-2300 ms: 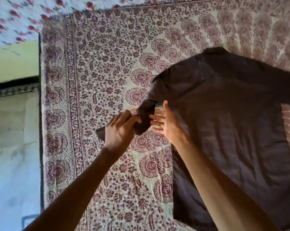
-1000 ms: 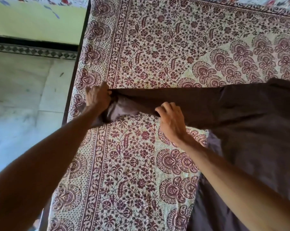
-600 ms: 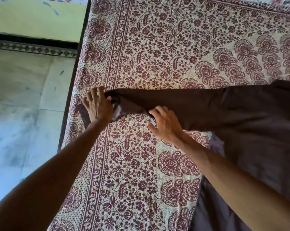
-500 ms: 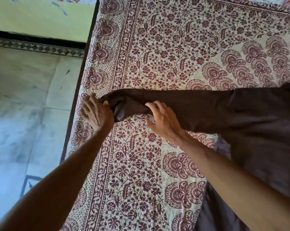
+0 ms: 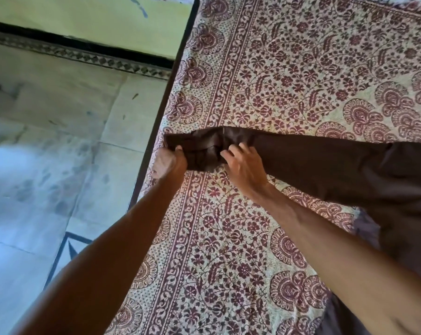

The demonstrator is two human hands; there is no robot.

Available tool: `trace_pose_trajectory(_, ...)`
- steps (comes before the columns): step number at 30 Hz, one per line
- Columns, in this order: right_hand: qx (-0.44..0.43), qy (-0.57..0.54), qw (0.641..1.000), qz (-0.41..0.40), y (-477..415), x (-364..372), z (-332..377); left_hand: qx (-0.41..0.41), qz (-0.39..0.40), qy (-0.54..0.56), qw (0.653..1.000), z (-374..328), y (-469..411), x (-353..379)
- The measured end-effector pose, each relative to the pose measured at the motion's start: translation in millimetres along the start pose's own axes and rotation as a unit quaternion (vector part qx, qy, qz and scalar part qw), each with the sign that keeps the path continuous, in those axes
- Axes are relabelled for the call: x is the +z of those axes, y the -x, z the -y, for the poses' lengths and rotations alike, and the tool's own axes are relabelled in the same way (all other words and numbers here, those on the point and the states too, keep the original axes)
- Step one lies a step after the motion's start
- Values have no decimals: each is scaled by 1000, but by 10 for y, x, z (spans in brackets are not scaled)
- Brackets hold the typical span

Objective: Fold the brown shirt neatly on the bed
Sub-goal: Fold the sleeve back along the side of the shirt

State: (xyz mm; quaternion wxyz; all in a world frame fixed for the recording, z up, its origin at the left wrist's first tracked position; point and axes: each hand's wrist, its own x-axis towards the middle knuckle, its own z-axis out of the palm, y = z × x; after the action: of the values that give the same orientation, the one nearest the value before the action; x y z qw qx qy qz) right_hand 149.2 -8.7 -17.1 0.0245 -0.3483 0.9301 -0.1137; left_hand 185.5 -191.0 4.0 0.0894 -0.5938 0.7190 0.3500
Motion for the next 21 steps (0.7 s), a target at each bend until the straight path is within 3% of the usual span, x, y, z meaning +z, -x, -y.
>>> trace_pose_trajectory(2,-20,2,1000,5,10,10,22,50,-15,34,998,-91,-61,-134)
trace_pose_trajectory(5,-42,-38,997,42,5,10,67,110,-19,-4,994,-209,-222,-311)
trace_pose_trajectory(8,-29,-113,990,73,61,-1,64,108,-27,-72,991,-224,-289,-307)
trace_pose_trajectory(11,25,-155,988,12,256,-14,-71,98,-114,-125,981,-226,-130,-155)
trace_pose_trajectory(14,131,-129,981,-58,556,-40,-390,217,-111,-148,958,-231,309,188)
trace_pose_trajectory(16,215,-89,970,-71,800,-91,-720,336,-63,-166,925,-215,712,562)
trace_pose_trajectory(18,291,-52,953,-72,1065,-138,-1088,466,-10,-162,870,-196,1104,959)
trace_pose_trajectory(21,377,-7,923,-69,1485,-229,-1710,570,100,-169,798,-216,1617,1578)
